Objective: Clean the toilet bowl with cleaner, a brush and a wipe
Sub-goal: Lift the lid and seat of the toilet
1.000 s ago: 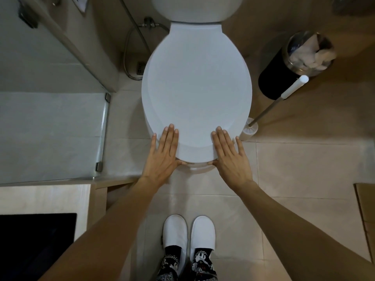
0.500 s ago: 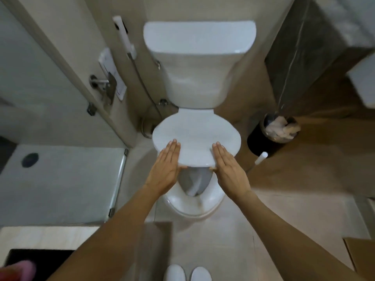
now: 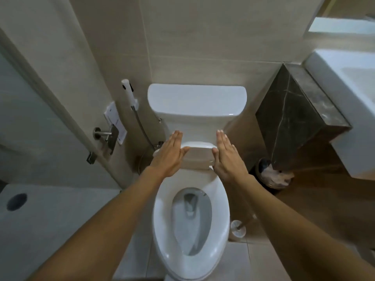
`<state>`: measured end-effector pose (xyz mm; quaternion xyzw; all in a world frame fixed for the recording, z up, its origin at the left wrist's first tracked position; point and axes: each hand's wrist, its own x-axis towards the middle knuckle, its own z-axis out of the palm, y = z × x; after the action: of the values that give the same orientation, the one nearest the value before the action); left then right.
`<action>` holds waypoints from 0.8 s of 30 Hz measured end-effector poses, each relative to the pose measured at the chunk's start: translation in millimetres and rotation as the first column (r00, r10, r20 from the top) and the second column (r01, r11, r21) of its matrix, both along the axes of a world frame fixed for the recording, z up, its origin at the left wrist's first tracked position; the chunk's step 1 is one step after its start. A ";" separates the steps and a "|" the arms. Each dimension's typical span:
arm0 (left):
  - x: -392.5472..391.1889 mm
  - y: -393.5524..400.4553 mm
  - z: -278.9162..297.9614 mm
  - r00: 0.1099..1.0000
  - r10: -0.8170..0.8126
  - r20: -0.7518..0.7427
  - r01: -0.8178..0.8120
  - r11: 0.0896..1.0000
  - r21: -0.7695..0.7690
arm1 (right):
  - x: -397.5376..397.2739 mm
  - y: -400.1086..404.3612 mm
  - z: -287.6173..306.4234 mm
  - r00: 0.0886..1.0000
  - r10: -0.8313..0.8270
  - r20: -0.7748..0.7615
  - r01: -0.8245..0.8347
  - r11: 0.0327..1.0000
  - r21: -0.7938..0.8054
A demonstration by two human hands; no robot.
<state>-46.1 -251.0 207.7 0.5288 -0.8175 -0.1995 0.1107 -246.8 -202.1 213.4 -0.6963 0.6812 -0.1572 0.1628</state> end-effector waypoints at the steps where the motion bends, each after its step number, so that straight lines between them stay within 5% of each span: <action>1: -3.0 -15.0 5.4 1.000 -0.005 -0.001 0.005 1.000 0.001 | -1.8 -15.3 5.0 1.000 -0.015 0.007 0.015 1.000 0.003; 14: -32.4 -168.2 34.7 0.995 -0.045 0.086 0.038 0.997 0.073 | -26.7 -171.8 27.6 0.996 -0.094 -0.006 0.094 0.989 0.118; 24: -35.7 -190.3 32.5 0.997 -0.044 0.057 0.037 0.994 0.107 | -31.3 -192.8 24.4 0.997 -0.082 0.010 0.080 0.990 0.114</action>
<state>-81.7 -441.3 240.2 0.5229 -0.8192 -0.2291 0.0544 -278.2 -394.9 237.8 -0.6564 0.7156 -0.1297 0.2006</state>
